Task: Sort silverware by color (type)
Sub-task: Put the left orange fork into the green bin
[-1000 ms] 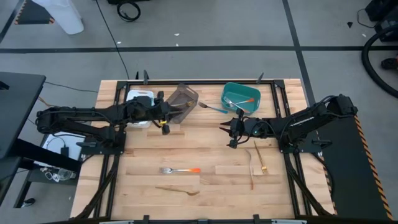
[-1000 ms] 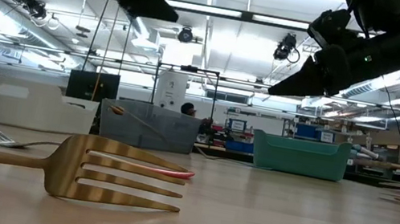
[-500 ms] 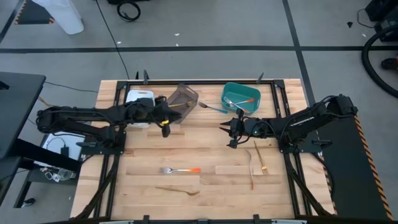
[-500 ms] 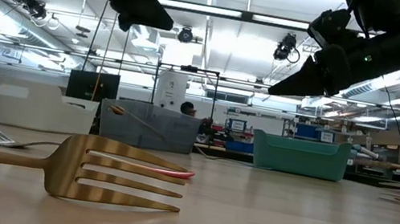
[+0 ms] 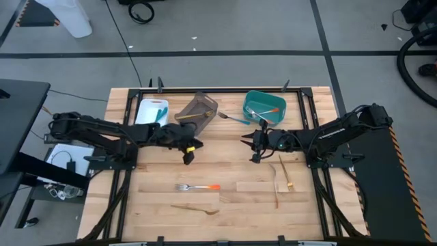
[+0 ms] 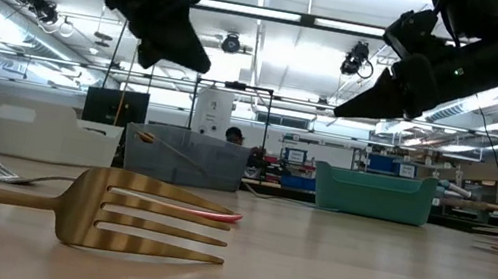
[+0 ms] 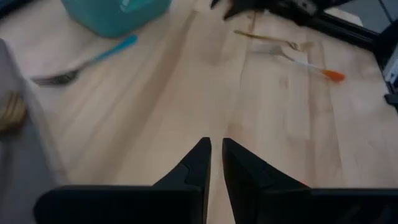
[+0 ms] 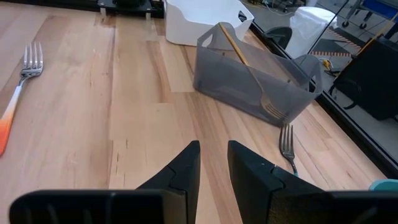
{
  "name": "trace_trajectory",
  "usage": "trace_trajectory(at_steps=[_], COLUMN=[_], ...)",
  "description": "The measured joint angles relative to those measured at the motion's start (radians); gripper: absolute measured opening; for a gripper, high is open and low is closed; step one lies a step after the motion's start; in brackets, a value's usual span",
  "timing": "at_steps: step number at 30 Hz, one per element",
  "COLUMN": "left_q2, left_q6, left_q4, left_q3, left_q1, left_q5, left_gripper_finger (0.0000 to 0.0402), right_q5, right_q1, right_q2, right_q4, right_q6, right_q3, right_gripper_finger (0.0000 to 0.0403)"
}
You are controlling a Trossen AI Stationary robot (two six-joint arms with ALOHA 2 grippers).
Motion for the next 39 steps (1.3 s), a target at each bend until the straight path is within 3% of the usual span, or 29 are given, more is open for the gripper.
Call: trace_trajectory(at_steps=[12, 22, 29, 39], left_q2=[0.061, 0.129, 0.219, 0.367], left_q6=[-0.081, -0.145, -0.141, -0.194], left_q4=[-0.032, -0.045, -0.242, -0.434], left_q3=[0.000, 0.004, 0.160, 0.331], left_q1=[-0.109, -0.203, -0.276, -0.356], left_q5=[-0.009, -0.085, -0.148, -0.135], left_gripper_finger=[0.0032, 0.0032, 0.0032, 0.0042], right_q5=[0.001, 0.004, 0.005, 0.007], right_q1=[0.005, 0.005, 0.005, 0.020], right_q2=[0.000, 0.000, 0.000, 0.000], right_q4=[-0.001, -0.003, -0.008, -0.016], right_q6=[-0.007, -0.005, 0.001, 0.003], right_q3=[0.000, 0.000, 0.000, 0.000], right_gripper_finger=[0.0093, 0.0093, 0.0093, 0.0093])
